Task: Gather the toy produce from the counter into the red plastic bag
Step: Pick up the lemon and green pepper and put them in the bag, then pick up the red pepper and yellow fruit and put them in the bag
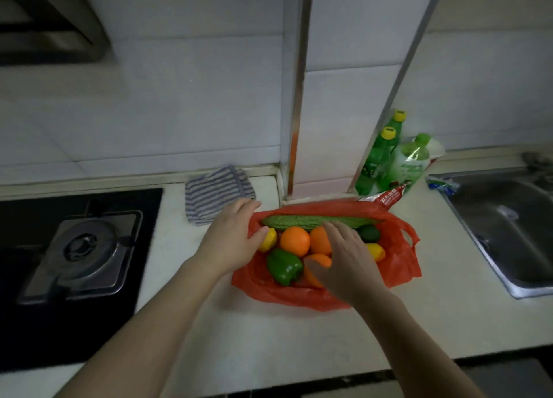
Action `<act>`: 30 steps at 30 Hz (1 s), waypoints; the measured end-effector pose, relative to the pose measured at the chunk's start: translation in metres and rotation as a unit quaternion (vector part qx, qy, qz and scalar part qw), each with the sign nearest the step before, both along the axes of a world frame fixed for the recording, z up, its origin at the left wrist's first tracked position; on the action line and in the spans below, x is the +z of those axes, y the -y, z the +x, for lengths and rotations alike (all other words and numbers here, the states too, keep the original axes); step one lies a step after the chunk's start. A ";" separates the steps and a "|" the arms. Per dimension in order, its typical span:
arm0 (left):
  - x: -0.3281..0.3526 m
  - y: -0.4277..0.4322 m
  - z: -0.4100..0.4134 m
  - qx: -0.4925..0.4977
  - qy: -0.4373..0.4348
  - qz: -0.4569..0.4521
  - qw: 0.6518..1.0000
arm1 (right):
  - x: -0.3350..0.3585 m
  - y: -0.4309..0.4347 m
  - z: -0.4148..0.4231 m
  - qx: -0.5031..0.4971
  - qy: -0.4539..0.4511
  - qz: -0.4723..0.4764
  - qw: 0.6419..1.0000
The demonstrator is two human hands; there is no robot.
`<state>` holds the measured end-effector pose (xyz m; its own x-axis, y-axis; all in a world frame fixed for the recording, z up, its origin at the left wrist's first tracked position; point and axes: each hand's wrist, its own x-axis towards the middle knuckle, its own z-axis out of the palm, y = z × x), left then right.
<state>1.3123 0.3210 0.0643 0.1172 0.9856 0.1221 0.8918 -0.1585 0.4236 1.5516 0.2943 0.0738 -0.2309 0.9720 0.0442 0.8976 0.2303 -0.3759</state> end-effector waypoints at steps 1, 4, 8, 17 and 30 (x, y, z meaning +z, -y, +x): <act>0.007 0.005 0.001 0.006 -0.004 0.009 1.000 | 0.007 0.000 0.003 0.004 0.002 0.005 1.000; 0.030 0.022 0.003 0.029 -0.012 0.024 0.999 | 0.029 -0.001 0.010 0.016 0.011 0.010 1.000; 0.055 0.042 0.004 0.061 -0.018 0.037 0.997 | 0.056 0.001 0.012 0.031 0.022 0.025 0.999; 0.099 0.077 -0.016 0.072 -0.035 0.090 0.993 | 0.098 0.018 -0.014 0.020 0.048 0.101 0.994; 0.115 0.115 -0.077 0.047 -0.059 0.113 0.991 | 0.125 0.069 -0.066 -0.004 0.050 0.137 0.989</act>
<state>1.2350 0.2059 0.1795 0.0529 0.9420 0.3315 0.9481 -0.1516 0.2794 1.4851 0.2257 0.1988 -0.2394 0.9287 0.2834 0.9293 0.3037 -0.2102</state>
